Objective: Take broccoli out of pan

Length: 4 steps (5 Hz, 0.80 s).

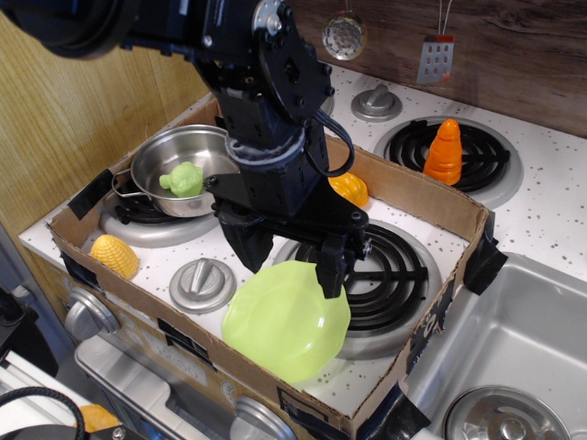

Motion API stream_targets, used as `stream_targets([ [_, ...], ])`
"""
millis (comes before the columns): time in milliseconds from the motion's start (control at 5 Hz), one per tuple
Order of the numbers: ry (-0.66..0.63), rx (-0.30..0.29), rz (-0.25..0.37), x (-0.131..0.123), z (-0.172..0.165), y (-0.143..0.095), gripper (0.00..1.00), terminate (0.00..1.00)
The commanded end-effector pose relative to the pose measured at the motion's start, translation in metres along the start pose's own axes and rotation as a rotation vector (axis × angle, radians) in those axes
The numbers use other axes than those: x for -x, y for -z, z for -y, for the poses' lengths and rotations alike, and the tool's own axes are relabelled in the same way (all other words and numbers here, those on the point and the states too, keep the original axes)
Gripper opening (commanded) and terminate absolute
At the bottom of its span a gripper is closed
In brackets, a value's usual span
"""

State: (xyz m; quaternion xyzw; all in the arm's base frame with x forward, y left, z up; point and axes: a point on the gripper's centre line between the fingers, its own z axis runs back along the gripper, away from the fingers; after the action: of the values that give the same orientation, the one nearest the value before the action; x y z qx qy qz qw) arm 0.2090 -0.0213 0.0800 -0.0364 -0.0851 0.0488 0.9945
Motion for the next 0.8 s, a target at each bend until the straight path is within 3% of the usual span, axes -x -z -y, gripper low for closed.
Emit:
stream_targets([
  [0,0.000,0.000,0.000,0.000,0.000,0.000,1.00,0.00],
  [200,0.001,-0.003,0.016,0.005,-0.016,0.001,1.00,0.00],
  [600,0.014,-0.106,0.018,-0.030,-0.038,-0.016,1.00,0.00],
])
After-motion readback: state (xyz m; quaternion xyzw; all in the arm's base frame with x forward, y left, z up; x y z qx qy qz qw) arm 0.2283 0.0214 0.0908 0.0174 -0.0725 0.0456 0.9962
